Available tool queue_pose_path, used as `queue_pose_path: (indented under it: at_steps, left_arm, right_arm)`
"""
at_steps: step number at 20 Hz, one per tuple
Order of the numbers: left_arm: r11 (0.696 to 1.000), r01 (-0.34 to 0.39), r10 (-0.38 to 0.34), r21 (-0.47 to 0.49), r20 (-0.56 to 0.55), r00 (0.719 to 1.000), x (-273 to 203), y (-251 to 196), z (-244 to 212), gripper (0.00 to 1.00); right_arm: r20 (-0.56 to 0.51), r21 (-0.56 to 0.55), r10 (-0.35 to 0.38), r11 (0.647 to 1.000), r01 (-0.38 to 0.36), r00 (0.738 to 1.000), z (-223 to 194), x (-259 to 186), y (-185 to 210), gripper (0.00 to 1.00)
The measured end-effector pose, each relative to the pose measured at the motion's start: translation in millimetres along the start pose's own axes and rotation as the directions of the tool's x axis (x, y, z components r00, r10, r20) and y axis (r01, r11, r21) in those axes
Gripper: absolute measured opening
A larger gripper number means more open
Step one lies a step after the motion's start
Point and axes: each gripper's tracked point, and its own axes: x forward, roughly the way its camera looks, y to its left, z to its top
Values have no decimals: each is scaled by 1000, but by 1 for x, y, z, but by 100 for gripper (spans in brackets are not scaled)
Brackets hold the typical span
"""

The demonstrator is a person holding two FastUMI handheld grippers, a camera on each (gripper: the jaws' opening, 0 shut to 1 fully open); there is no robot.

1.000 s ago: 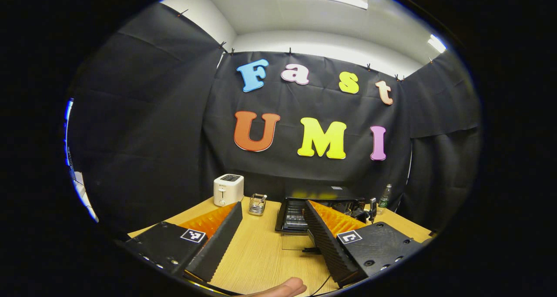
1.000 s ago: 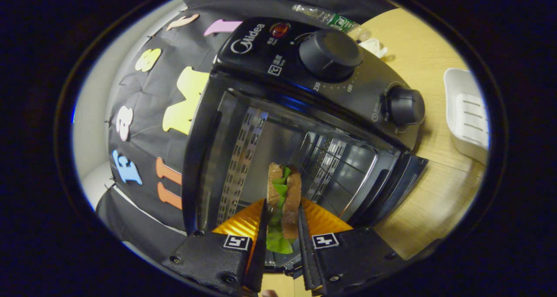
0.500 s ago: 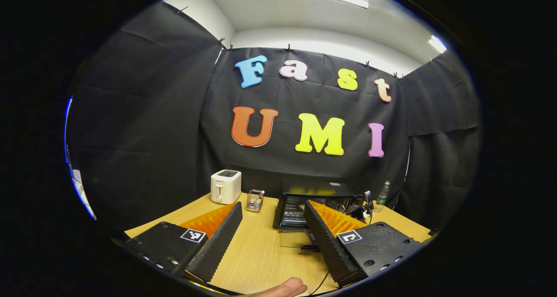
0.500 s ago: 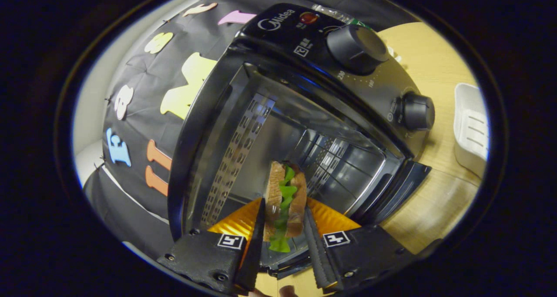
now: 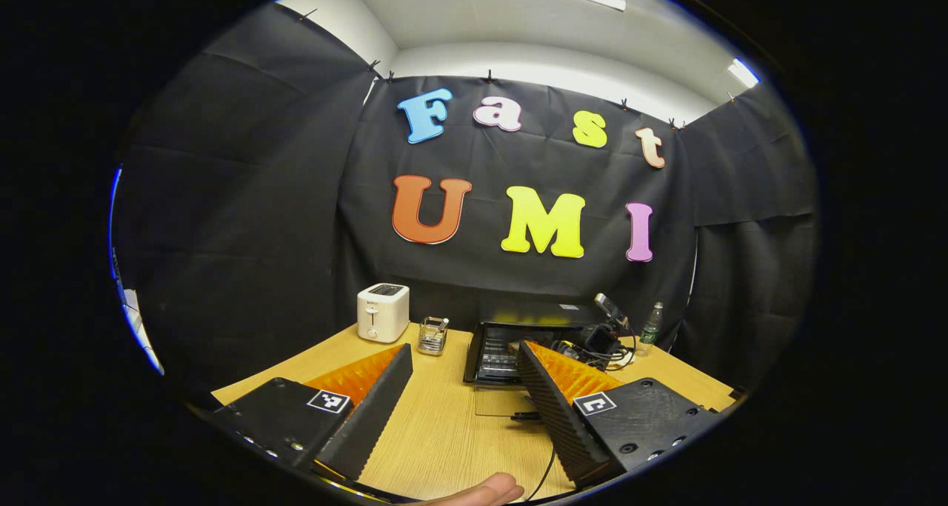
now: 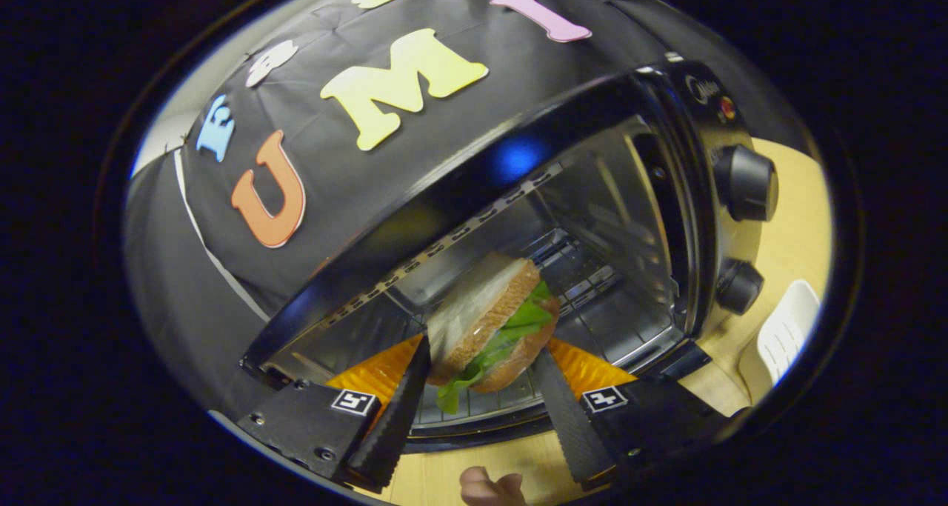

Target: Open the electric oven with the left hand, put the food in, and close the electric oven.

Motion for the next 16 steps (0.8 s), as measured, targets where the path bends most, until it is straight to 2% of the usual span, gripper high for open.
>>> queue_pose_path:
  at_steps: [2,4,8,11,14,16]
  left_arm:
    - [1000,0,0,7,-6,1000,0,0,-2,94]
    - [1000,0,0,13,-6,1000,-1,-1,-3,94]
    - [1000,-1,2,23,-27,1000,0,-1,-12,94]
    - [999,-13,14,30,-40,999,0,1,-17,94]
    - [999,-16,17,28,-46,999,0,1,-20,94]
    - [999,-15,17,33,-49,999,-2,0,-21,94]
  right_arm:
    - [-19,-86,-22,996,20,1000,-3,-1,0,85]
    - [-25,-179,-46,983,41,999,-2,-2,0,90]
    - [-40,-361,-86,930,66,996,-2,-6,0,90]
    - [-66,-430,-110,900,71,992,-2,-16,2,92]
    - [-110,-458,-131,886,66,985,-3,-22,-3,96]
    - [-136,-504,-157,861,68,978,-5,-27,-6,98]
